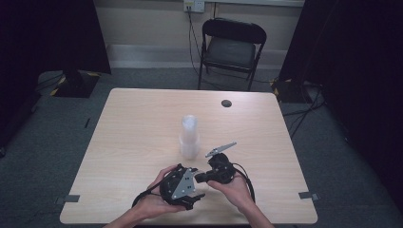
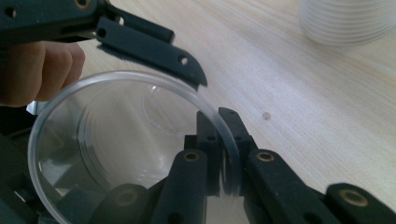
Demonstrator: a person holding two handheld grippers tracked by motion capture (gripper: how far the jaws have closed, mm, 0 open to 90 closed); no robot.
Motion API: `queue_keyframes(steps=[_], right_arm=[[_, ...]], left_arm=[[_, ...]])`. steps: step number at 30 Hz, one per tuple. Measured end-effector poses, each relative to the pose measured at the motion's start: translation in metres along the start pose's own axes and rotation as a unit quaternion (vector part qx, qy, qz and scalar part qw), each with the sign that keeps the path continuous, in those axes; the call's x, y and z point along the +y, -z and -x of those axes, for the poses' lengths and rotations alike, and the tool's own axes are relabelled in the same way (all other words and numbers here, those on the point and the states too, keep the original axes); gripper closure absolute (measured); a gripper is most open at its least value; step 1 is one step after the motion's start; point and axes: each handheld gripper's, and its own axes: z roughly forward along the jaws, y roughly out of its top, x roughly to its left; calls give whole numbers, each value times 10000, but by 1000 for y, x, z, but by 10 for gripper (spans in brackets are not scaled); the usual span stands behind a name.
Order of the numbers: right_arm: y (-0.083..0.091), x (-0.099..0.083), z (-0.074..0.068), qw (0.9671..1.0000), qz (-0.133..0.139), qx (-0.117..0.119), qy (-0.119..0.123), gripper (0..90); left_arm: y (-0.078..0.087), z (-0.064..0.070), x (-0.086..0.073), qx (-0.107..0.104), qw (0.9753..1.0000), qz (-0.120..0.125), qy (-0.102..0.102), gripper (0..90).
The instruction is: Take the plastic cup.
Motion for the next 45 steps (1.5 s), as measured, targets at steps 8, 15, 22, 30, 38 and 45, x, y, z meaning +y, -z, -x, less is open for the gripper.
queue_keyframes(steps=[8,15,22,30,38,45], right_arm=[[0,1,-3,10000,9,75,-59,880],[0,0,-3,9999,65,34,-104,852],[3,1,0,9996,241,-5,-167,795],[7,1,1,9989,425,-15,-171,768],[12,1,-1,9976,685,-39,-60,725],[25,0,0,9937,1113,-112,-25,702]], left_arm=[[-1,2,1,25,9999,30,-121,232],[1,1,0,48,9999,106,111,260],[3,-7,-4,46,9989,239,389,287],[4,-12,-8,12,9974,290,656,288],[7,-19,-13,-32,9947,347,969,287],[10,-29,-20,85,9894,464,1376,285]])
